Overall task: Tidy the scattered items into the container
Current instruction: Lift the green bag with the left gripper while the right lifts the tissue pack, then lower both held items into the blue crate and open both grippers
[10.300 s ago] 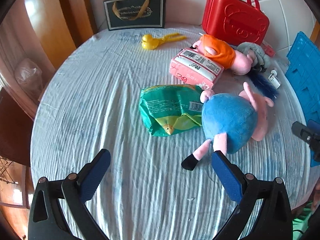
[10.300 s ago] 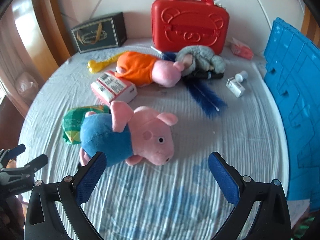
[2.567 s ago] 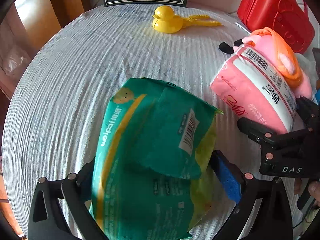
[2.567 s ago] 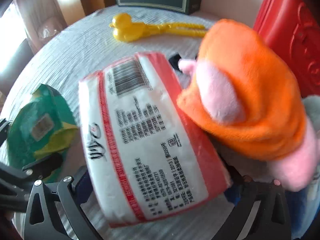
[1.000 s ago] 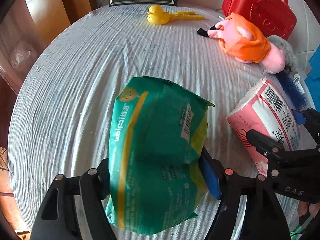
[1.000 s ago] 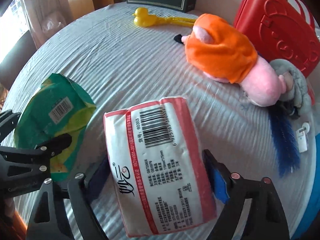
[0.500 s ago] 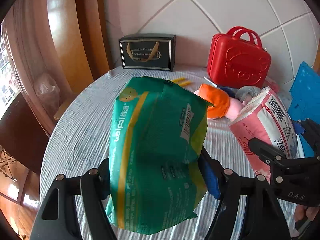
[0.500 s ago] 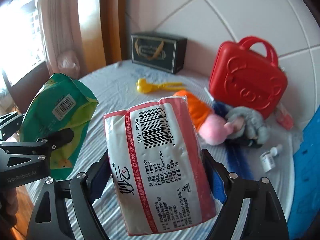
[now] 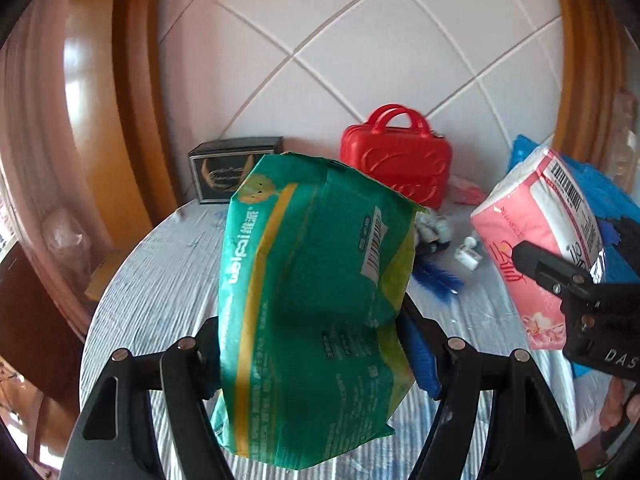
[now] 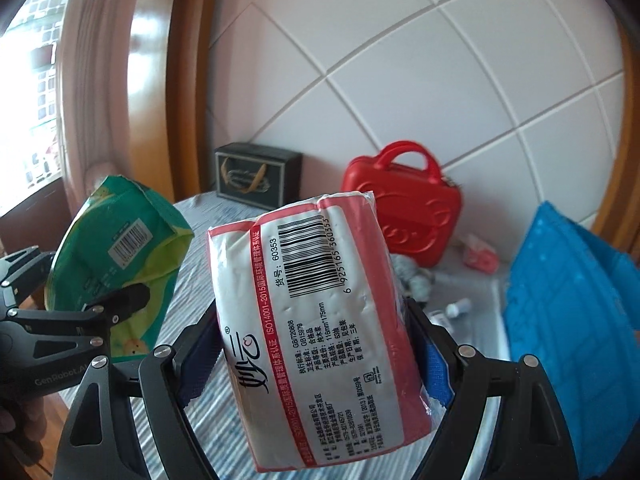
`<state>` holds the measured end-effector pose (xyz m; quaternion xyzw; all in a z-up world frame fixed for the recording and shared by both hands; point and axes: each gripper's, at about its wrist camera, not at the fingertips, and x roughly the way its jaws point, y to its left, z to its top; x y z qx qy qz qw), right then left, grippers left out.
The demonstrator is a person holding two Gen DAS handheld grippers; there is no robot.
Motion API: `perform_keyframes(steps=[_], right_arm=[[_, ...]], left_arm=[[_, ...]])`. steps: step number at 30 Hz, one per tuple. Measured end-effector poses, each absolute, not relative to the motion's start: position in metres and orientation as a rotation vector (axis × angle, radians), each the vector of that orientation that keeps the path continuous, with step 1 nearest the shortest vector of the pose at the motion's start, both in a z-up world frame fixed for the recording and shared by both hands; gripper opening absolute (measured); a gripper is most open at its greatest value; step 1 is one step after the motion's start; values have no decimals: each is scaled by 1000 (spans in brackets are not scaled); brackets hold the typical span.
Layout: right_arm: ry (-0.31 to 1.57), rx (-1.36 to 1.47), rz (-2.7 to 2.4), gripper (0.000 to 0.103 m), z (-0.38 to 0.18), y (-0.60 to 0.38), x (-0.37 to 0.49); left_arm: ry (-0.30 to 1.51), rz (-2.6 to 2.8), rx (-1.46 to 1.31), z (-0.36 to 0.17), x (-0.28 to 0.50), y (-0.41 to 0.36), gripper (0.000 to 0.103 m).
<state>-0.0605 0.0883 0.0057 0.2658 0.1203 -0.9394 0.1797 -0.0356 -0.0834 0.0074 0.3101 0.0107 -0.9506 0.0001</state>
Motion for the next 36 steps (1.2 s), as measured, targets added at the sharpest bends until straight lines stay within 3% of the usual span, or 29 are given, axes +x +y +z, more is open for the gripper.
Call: perform_keyframes(steps=[18,28,36], right_arm=[[272,672,-3049,84,101,261,21],[372,674,-3163,85,132,459,-10],[416,861,-3151,85,114,605,-72]], left_arm=[[-61,-3376,832,90,-23,78,71],[-27,-3506,895,148,-65,287,71],[-218,-3420,1201,141,-112,470,71]])
